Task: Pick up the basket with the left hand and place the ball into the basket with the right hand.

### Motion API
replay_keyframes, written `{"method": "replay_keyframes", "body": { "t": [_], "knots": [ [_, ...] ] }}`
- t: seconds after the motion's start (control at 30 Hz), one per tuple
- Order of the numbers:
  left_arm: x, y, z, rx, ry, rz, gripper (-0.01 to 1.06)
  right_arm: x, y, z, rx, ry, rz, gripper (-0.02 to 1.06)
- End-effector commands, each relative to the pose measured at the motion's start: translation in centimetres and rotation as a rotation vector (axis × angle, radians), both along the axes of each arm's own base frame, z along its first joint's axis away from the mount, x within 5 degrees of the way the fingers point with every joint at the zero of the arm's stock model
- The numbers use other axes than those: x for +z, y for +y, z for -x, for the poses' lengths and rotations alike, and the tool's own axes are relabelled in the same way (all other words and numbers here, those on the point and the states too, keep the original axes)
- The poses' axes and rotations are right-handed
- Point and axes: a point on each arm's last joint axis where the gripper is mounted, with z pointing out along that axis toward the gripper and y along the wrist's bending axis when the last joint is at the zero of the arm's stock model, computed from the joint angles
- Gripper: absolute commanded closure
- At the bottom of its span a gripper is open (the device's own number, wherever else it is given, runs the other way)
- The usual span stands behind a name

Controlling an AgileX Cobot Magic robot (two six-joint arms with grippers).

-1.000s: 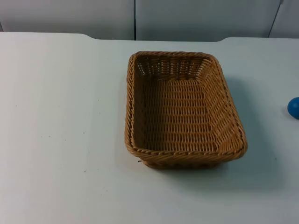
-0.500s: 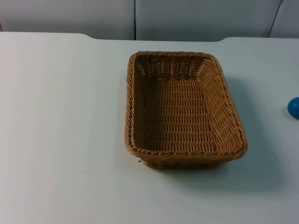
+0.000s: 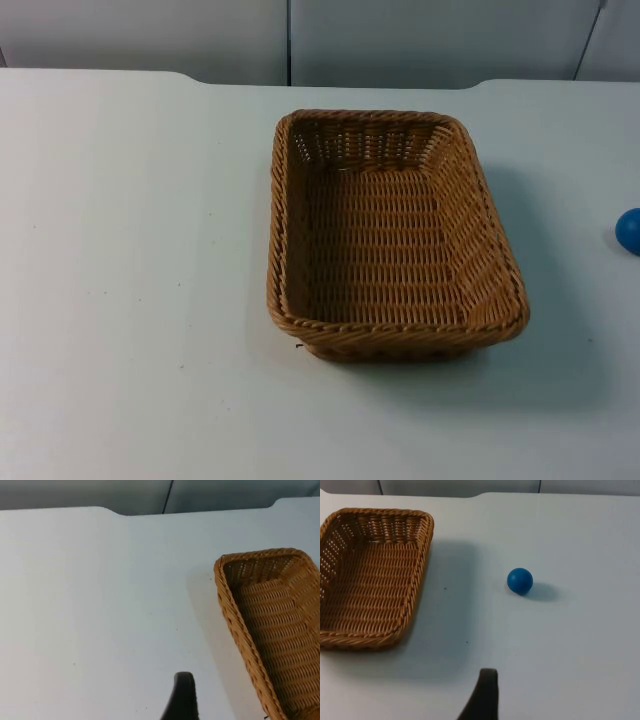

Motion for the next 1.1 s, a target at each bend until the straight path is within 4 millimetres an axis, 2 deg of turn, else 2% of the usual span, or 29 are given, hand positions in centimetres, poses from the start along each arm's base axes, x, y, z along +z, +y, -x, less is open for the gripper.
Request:
{"method": "replay_keyframes", "body": {
  "t": [0.0,0.03,0.17,0.2,0.33,0.37,0.47,0.63,0.73,0.77,1.07],
  "knots": [
    [-0.8,-0.4,-1.7,-0.03,0.002,0.031,0.37,0.0,0.0,-0.1,-0.007,-0.01,0.001,0.26],
    [-0.8,-0.4,-1.7,-0.03,0.002,0.031,0.37,0.0,0.0,-0.1,-0.007,-0.01,0.001,0.26],
    [-3.3,-1.1,-4.6,-0.075,0.056,0.075,0.37,0.0,0.0,-0.1,-0.009,-0.01,0.002,0.26],
    [-3.3,-1.1,-4.6,-0.075,0.056,0.075,0.37,0.0,0.0,-0.1,-0.009,-0.01,0.002,0.26],
    [-5.6,-1.8,-6.8,-0.117,0.102,0.144,0.37,0.0,-0.1,-0.1,-0.015,-0.01,-0.001,0.26],
    [-5.6,-1.8,-6.8,-0.117,0.102,0.144,0.37,0.0,-0.1,-0.1,-0.015,-0.01,-0.001,0.26],
    [-7.1,-2.3,-8.4,-0.152,0.127,0.182,0.37,0.0,-0.1,-0.1,-0.015,-0.01,-0.001,0.26],
    [-9.5,-2.6,-10.8,-0.162,0.206,0.194,0.37,0.0,-0.1,-0.1,-0.015,-0.01,-0.001,0.26],
    [-10.9,-3.4,-12.2,-0.201,0.244,0.187,0.37,0.0,-0.1,-0.1,-0.015,-0.01,-0.001,0.26],
    [-10.9,-3.4,-12.2,-0.201,0.244,0.187,0.37,0.0,-0.1,-0.1,-0.015,-0.01,-0.001,0.26],
    [-14.9,-7.3,-15.2,-0.287,0.324,0.16,0.37,0.0,-0.2,-0.1,-0.037,-0.009,-0.005,0.26]
  ]
}}
